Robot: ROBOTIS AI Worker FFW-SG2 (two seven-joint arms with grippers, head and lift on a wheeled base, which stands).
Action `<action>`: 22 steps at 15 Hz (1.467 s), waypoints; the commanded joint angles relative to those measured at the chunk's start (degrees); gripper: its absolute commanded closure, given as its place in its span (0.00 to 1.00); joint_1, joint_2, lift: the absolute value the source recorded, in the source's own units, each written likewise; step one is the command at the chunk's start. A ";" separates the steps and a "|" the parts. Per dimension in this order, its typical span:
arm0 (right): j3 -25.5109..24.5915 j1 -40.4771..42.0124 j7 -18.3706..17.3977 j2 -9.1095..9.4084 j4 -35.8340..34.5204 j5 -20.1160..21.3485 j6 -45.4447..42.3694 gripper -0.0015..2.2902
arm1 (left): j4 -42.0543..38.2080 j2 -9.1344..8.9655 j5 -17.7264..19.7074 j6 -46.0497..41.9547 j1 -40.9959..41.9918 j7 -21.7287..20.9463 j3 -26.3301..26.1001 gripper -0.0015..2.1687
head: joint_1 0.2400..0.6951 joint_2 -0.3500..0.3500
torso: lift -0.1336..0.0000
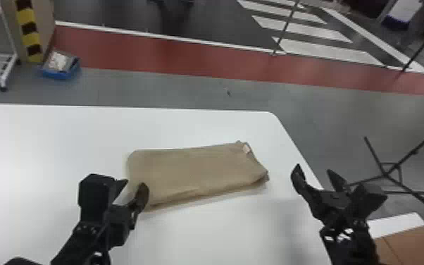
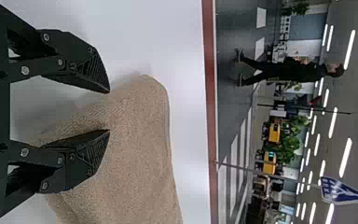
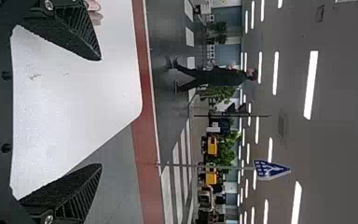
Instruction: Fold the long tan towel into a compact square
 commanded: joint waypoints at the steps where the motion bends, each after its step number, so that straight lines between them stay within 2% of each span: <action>1: 0.04 0.01 0.00 0.03 0.00 0.00 -0.10 0.03 | 0.13 -0.01 -0.36 1.70 -0.18 0.00 -0.03 0.33 | 1.00 0.00 | 0.08; 4: 0.04 0.01 0.00 0.03 0.00 -0.09 -0.10 0.03 | -0.75 0.25 -0.45 3.81 0.08 0.79 0.14 0.68 | 1.00 0.00 | 0.08; 5: 0.04 0.01 0.00 -0.06 0.09 -0.35 -0.10 0.03 | -1.72 0.43 -0.45 3.98 0.52 0.71 0.23 0.75 | 1.00 0.00 | 0.08; 8: 0.13 0.01 0.00 -0.06 0.35 -0.62 -0.10 0.03 | -6.81 0.60 -0.54 4.16 2.63 0.44 1.02 0.75 | 1.00 0.00 | 0.08; 10: 0.13 0.01 0.00 0.03 0.44 -0.71 -0.28 0.03 | -10.95 0.78 -3.44 10.14 3.77 0.79 2.08 0.75 | 1.00 0.00 | 0.08; 11: 0.13 0.01 0.00 0.03 0.53 -0.71 -0.63 0.03 | -12.44 0.78 -5.02 11.54 4.56 0.97 3.31 0.75 | 1.00 0.00 | 0.08; 15: 0.22 0.10 0.00 0.03 0.61 -0.97 -0.63 0.03 | -19.12 1.75 -6.34 15.41 8.25 0.53 9.11 0.75 | 1.00 0.00 | 0.08; 19: 1.10 0.18 0.00 0.03 0.44 -0.97 -0.63 0.03 | -20.79 1.92 -6.87 15.59 10.19 -0.61 13.59 0.75 | 1.00 0.00 | 0.08; 21: 1.27 0.27 0.00 0.12 0.26 -0.97 -0.63 0.02 | -20.61 1.92 -6.87 15.41 10.54 -0.79 13.94 0.74 | 1.00 0.00 | 0.08; 22: 1.36 0.53 0.00 0.12 0.00 -0.97 -0.45 0.02 | -20.35 1.92 -7.04 14.88 10.54 -0.70 13.94 0.71 | 1.00 0.00 | 0.08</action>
